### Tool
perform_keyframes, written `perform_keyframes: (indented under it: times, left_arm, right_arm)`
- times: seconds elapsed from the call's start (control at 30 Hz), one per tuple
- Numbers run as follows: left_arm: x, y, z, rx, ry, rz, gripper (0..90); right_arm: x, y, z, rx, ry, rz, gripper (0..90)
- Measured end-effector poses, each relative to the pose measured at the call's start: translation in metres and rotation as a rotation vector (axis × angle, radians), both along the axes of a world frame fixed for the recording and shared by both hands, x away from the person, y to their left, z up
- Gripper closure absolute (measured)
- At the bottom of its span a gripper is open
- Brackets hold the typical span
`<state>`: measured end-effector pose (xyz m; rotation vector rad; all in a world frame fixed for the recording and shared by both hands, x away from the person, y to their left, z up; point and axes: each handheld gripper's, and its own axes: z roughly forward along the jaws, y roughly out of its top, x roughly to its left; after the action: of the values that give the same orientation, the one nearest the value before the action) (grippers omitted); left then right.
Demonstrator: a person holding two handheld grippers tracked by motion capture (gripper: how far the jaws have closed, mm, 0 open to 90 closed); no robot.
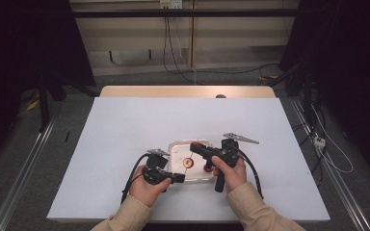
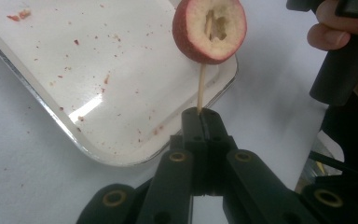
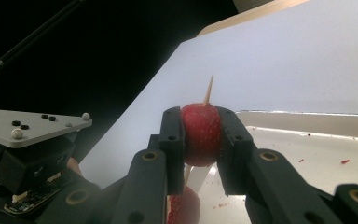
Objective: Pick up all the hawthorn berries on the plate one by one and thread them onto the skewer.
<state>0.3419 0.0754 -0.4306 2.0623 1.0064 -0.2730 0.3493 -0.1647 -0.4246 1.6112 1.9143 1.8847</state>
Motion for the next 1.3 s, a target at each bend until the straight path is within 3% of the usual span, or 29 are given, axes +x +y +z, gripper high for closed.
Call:
perform_keyframes:
  times: [0.1, 0.17, 0.2, 0.23, 0.3, 0.37, 0.43, 0.5, 0.63, 0.8, 0.87, 1.1, 1.3]
  left_arm:
    - [0.0, 0.001, 0.001, -0.005, 0.001, 0.0, 90.0]
    - [0.002, 0.002, 0.005, -0.045, -0.002, 0.017, 90.0]
    - [0.003, 0.002, 0.007, -0.011, -0.013, 0.006, 90.0]
    - [0.003, 0.002, 0.006, -0.025, 0.004, 0.0, 90.0]
    - [0.003, 0.001, 0.004, -0.028, 0.004, 0.008, 90.0]
    - [0.003, 0.003, 0.005, -0.037, 0.01, -0.001, 90.0]
    - [0.003, 0.004, 0.005, -0.03, 0.007, 0.012, 90.0]
    - [0.005, 0.007, 0.003, -0.034, 0.023, -0.002, 90.0]
    - [0.005, 0.012, 0.004, -0.038, 0.01, 0.016, 90.0]
    - [0.005, 0.018, 0.004, -0.019, 0.002, 0.025, 90.0]
    - [0.004, 0.019, 0.004, -0.019, 0.003, 0.027, 90.0]
    - [0.003, 0.025, 0.006, -0.016, -0.017, 0.028, 90.0]
    - [0.003, 0.026, 0.006, -0.015, -0.018, 0.025, 90.0]
  right_arm:
    - [0.001, -0.001, 0.0, 0.012, 0.007, 0.005, 74.8]
    - [0.0, 0.0, -0.001, 0.019, 0.03, 0.037, 74.8]
    - [-0.001, 0.005, -0.005, 0.026, 0.05, 0.07, 74.8]
    - [-0.004, 0.009, -0.005, 0.006, 0.029, 0.051, 74.8]
    - [-0.002, 0.009, -0.003, -0.004, 0.03, 0.055, 74.7]
    - [0.0, 0.007, -0.006, 0.022, 0.055, 0.056, 74.5]
    - [0.001, 0.007, -0.008, 0.025, 0.032, 0.063, 73.1]
    - [0.001, 0.007, -0.006, 0.017, 0.002, 0.04, 63.6]
    - [0.004, 0.001, -0.001, 0.011, -0.007, 0.013, 50.1]
    - [0.005, -0.007, 0.001, -0.039, -0.016, 0.006, 39.4]
    - [0.005, -0.01, 0.001, -0.079, -0.02, 0.008, 36.6]
    - [0.002, -0.017, -0.009, -0.274, -0.024, 0.052, 34.5]
    - [-0.002, -0.025, -0.013, -0.336, -0.029, 0.063, 34.0]
